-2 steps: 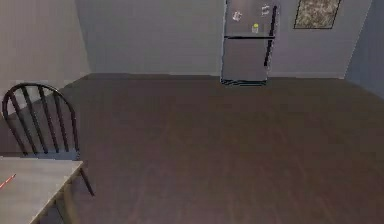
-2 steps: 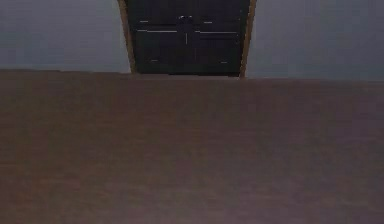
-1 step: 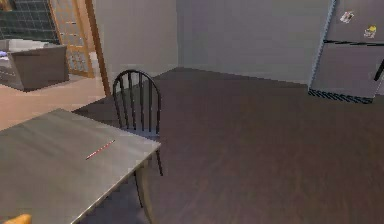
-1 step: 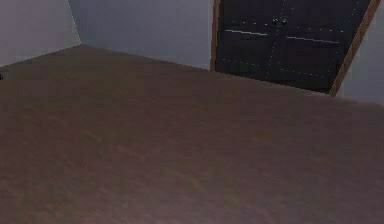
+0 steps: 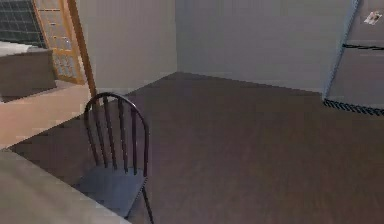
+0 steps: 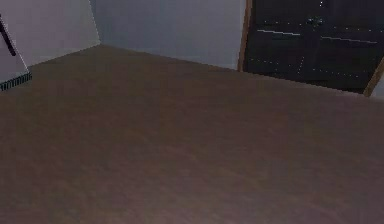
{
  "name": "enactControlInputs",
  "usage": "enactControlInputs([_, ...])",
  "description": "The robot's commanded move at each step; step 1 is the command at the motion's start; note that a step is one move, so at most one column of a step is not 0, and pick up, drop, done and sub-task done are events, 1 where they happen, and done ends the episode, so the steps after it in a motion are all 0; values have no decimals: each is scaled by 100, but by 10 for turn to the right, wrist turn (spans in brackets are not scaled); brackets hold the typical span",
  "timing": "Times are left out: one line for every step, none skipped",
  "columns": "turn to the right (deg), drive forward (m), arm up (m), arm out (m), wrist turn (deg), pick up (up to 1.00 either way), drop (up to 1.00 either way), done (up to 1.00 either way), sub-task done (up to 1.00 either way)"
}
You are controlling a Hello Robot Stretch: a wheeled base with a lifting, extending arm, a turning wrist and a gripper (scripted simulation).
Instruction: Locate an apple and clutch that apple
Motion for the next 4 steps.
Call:
enactControlInputs([-450, 0, 0, 0, 0, 0, 0, 0, 0])
enactControlInputs([-150, 0, 0, 0, 0, 0, 0, 0, 0])
enactControlInputs([-30, 0, 0, 0, 0, 0, 0, 0, 0])
enactControlInputs([0, 10, 0, 0, 0, 0, 0, 0, 0])
